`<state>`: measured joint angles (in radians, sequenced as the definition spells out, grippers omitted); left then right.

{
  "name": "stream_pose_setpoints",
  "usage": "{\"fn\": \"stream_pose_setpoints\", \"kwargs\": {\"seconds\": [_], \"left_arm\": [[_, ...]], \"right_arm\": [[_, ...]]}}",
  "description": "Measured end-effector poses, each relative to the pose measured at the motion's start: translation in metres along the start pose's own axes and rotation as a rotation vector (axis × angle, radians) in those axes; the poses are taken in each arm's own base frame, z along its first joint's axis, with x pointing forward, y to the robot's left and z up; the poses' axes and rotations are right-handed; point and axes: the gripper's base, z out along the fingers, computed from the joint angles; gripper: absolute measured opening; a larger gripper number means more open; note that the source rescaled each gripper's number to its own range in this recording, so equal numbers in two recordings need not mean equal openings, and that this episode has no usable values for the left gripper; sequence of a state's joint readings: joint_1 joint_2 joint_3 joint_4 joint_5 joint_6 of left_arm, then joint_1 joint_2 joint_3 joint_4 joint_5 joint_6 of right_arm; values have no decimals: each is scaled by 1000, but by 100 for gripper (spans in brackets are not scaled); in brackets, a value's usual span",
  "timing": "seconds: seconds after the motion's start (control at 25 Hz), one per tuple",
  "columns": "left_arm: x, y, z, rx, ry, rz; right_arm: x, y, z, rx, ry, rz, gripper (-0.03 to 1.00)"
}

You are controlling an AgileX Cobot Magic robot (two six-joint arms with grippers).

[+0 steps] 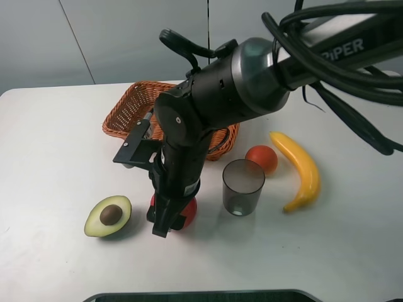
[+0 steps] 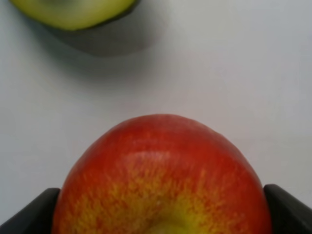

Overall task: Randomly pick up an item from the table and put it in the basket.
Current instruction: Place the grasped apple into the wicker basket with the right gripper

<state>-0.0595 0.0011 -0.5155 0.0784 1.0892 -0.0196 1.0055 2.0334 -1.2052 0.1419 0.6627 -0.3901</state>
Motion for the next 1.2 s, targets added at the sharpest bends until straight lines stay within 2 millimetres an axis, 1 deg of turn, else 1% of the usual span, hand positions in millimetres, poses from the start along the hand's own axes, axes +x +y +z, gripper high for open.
{"fn": "stream_pose_setpoints", "kwargs": {"seconds": [0.12, 0.16, 0.28, 0.4, 0.48, 0.56, 0.8, 1.04, 1.2], "left_arm": [[0, 0, 0, 0, 0, 0], [0, 0, 0, 0, 0, 0], [0, 0, 0, 0, 0, 0], [0, 0, 0, 0, 0, 0], [0, 0, 0, 0, 0, 0], [0, 0, 0, 0, 0, 0], [0, 0, 0, 0, 0, 0], [0, 0, 0, 0, 0, -2], [0, 0, 0, 0, 0, -2]], "right_arm": [[-1, 0, -3, 3, -9, -1, 1], [-2, 0, -9, 7, -24, -2, 1], [-6, 2, -35, 20, -93, 18, 1], [-9, 1, -63, 15, -174, 87, 1], [-11, -8, -78, 14, -220, 175, 1], [-11, -22, -89, 13, -240, 282, 1], [-7, -66, -111, 49, -281, 533, 1], [12, -110, -122, 200, -295, 733, 1], [16, -124, -126, 280, -338, 798, 1]]}}
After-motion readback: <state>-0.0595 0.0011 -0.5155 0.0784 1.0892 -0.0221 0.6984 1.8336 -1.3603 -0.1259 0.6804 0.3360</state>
